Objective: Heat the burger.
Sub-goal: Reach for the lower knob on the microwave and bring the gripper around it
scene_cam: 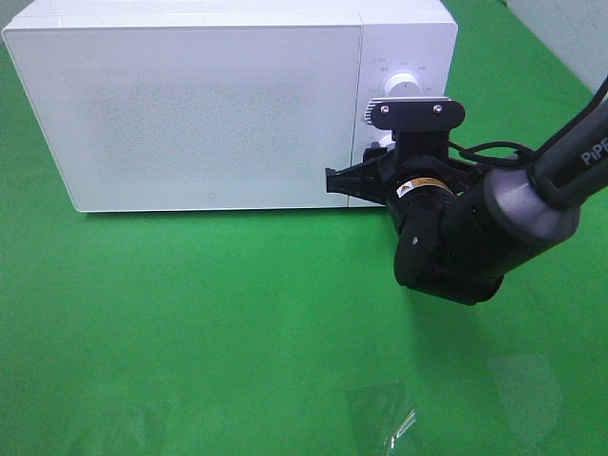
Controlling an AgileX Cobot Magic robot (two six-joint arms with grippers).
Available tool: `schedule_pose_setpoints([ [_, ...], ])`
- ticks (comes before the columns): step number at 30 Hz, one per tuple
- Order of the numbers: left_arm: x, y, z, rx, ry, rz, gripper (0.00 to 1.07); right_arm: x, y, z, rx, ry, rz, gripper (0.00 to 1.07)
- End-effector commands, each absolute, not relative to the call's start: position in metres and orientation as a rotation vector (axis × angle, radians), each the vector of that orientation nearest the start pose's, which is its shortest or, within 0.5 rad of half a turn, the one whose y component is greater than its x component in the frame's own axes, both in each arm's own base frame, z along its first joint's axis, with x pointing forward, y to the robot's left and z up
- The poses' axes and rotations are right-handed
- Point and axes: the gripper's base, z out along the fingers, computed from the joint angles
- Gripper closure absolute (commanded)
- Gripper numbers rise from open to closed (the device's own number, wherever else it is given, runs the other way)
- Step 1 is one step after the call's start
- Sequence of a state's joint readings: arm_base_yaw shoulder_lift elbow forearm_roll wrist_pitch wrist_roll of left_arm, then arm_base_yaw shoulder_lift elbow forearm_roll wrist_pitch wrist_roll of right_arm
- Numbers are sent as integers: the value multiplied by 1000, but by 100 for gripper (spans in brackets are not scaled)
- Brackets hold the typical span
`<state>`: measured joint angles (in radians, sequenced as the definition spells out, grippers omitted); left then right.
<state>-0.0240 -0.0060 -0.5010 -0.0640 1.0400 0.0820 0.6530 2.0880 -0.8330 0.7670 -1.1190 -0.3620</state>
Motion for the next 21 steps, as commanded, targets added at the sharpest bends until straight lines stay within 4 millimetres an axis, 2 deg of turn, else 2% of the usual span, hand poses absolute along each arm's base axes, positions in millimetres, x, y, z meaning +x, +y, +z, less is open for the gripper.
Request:
schedule_pose_setpoints([
  [1,-8,-5,279,110,1992,-44,10,324,177,119,-60,1682,-80,84],
  [2,-8,-5,279,110,1992,-44,10,324,177,119,-64,1682,-83,92],
  [6,-8,-5,279,110,1992,-44,10,324,177,119,-63,1681,-81,99],
  [12,-8,-5,279,110,1992,-44,10,324,177,119,19,1676,-10,99],
  [13,-8,-5,279,110,1992,-44,10,324,177,119,97,1673,60,99],
  [16,-8,-5,279,110,1992,-44,10,324,177,120,144,1671,103,99],
  [18,-8,-5,279,110,1992,-44,10,324,178,117,476,1655,404,99],
  [19,-8,-5,279,110,1992,-44,10,324,178,117,476,1655,404,99],
  [20,-8,-5,279,110,1992,-44,10,324,179,116,660,1619,575,99],
  [21,-8,-5,279,110,1992,-44,10,324,179,116,660,1619,575,99],
])
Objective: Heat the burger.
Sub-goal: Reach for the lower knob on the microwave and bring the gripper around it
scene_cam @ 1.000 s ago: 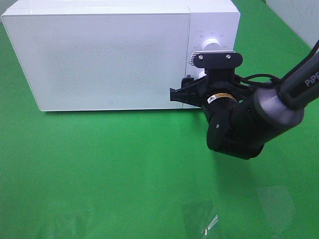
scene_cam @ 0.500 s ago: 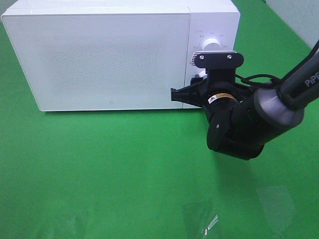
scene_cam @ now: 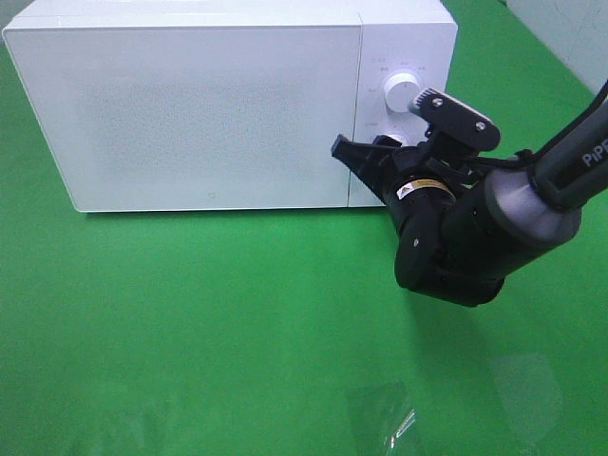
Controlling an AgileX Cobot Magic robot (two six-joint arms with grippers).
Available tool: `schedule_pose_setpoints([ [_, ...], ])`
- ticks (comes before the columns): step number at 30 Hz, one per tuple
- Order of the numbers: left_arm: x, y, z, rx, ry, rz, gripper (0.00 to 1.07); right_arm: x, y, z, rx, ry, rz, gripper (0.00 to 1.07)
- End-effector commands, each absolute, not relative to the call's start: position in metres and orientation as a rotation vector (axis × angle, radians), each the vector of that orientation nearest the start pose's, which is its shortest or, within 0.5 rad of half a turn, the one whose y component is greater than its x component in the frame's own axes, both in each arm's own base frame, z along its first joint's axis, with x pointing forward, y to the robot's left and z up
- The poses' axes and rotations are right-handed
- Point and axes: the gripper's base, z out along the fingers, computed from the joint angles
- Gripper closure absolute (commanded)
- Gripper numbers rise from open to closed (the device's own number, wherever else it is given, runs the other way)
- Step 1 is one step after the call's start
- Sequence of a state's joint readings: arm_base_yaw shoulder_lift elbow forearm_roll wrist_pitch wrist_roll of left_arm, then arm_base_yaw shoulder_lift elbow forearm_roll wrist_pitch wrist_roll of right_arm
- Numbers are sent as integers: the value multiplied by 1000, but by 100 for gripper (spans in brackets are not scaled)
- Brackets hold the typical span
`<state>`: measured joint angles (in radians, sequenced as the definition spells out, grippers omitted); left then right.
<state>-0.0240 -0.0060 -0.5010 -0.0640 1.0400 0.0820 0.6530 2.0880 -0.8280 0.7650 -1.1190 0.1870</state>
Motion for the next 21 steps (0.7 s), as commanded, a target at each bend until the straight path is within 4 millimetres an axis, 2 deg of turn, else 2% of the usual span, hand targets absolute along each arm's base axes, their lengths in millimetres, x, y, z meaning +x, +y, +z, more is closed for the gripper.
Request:
schedule_pose_setpoints([
  [1,-8,-5,279,110,1992,-44,10,324,181,117,787,1576,725,99],
  [2,-8,-5,279,110,1992,-44,10,324,181,117,787,1576,725,99],
  [3,-8,-5,279,110,1992,-44,10,324,183,118,905,1519,867,99],
  [4,-8,-5,279,110,1992,-44,10,324,183,118,905,1519,867,99],
  [5,-8,-5,279,110,1992,-44,10,324,184,120,1057,1438,1023,99],
  [8,-8,-5,279,110,1992,-44,10,324,184,120,1128,1399,1095,99],
  [9,-8,-5,279,110,1992,-44,10,324,185,120,1226,1347,1201,99],
  [21,-8,-5,279,110,1992,-44,10,324,187,120,1195,1374,1202,98],
])
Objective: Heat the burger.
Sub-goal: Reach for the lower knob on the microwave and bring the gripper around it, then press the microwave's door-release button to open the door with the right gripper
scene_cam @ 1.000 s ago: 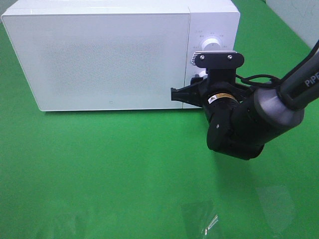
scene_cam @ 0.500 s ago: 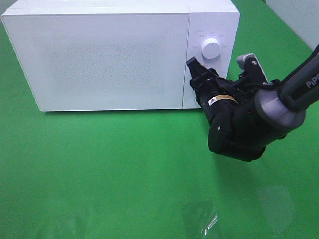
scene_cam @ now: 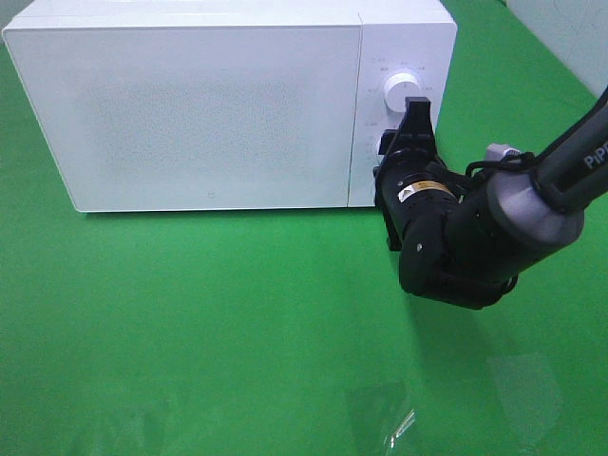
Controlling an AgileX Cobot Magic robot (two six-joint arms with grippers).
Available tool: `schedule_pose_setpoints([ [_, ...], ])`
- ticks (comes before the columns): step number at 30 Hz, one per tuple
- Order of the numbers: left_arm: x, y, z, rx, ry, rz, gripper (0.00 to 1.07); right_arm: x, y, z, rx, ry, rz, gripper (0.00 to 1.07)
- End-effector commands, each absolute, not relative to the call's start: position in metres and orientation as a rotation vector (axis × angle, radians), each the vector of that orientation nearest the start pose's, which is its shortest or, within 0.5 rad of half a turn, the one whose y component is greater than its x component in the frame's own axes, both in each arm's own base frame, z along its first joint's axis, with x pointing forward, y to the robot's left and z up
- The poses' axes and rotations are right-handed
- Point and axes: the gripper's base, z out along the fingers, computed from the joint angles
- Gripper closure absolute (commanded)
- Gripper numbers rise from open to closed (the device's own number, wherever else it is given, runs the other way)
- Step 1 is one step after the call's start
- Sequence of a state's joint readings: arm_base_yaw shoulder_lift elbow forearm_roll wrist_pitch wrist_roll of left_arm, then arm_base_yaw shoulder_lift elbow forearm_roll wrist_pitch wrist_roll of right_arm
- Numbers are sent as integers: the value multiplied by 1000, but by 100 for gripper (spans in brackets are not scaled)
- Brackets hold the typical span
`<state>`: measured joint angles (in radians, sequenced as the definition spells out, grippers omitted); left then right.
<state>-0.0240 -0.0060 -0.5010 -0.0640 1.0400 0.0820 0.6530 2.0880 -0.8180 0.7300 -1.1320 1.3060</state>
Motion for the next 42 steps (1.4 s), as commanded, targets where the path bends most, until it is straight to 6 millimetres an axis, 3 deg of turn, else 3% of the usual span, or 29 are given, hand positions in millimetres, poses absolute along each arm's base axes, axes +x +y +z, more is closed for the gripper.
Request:
schedule_pose_setpoints([
  [1,-8,-5,279,110,1992,-44,10,324,187,120,1195,1374,1202,98],
  [7,-8,-5,279,110,1992,-44,10,324,186,123,1157,1355,1194,97],
  [14,-8,-5,279,110,1992,-44,10,325,186,124,1148,1343,1193,89],
  [19,-8,-5,279,110,1992,-44,10,325,183,124,1139,1342,1141,74],
  [20,-8,-5,279,110,1992,-44,10,324,181,123,1157,1334,1127,65],
  [23,-8,-5,279,110,1992,-44,10,324,180,123,1161,1333,1120,62],
  [27,-8,-5,279,110,1992,-44,10,322,175,129,1119,1390,978,45],
  [29,-8,-5,279,110,1992,-44,10,320,173,133,1091,1400,948,43],
  [42,-8,-5,279,110,1992,-44,10,287,156,139,969,1587,842,39],
])
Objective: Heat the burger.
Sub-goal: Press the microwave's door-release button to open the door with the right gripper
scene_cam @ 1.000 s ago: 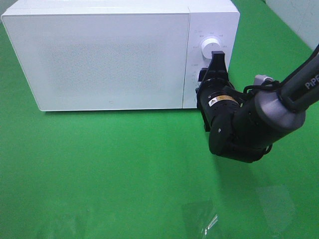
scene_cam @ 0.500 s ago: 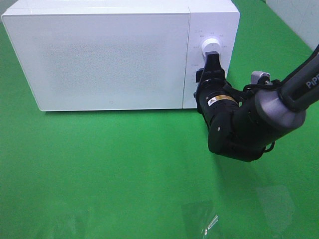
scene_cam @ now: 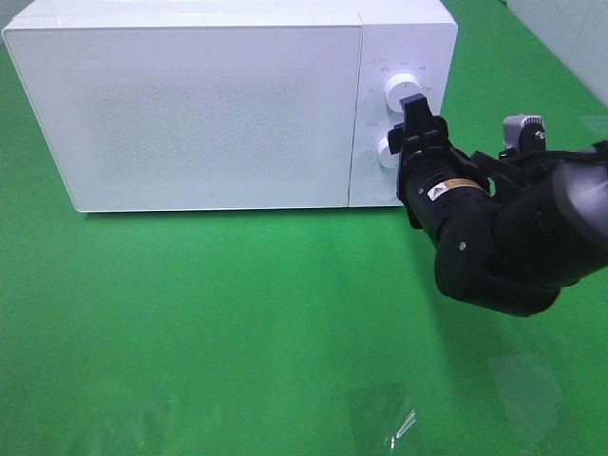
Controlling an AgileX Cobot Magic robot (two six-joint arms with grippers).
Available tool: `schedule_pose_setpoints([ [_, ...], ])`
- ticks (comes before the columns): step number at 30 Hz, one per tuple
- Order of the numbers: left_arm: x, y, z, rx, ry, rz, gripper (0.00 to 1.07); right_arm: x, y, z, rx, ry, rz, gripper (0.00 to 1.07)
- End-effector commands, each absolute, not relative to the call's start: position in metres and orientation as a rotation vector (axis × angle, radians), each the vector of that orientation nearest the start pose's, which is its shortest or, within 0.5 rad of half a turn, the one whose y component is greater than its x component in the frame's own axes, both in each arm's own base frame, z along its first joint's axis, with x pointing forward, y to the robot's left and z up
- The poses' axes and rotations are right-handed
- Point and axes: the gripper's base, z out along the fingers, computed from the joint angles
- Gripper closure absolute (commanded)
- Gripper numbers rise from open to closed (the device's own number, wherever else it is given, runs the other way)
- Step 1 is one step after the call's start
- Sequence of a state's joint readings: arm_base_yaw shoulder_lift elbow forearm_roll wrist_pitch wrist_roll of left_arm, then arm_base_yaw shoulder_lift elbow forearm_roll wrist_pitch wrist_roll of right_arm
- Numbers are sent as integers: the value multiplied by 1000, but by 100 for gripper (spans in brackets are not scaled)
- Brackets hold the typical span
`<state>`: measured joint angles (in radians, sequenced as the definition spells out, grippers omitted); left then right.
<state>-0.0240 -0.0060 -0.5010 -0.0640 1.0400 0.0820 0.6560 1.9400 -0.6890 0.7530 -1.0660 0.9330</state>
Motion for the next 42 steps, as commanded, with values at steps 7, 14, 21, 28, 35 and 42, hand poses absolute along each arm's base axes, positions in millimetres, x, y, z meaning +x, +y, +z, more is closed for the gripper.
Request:
schedule_pose_setpoints([
  [7,-8,-5,279,110,1992,-44,10,268,152,147,694,1782,721,39],
  [14,-8,-5,279,110,1992,-44,10,258,154,158,358,1945,556,39],
  [21,-8,-5,279,110,1992,-44,10,246,154,178,-57,2023,378,39],
  [28,-8,-5,279,110,1992,-44,10,237,140,202,-282,2076,359,39],
  [35,-8,-5,279,110,1992,-44,10,221,114,226,-366,2160,344,39],
  [42,-8,-5,279,110,1992,-44,10,189,97,257,-442,2165,357,39],
])
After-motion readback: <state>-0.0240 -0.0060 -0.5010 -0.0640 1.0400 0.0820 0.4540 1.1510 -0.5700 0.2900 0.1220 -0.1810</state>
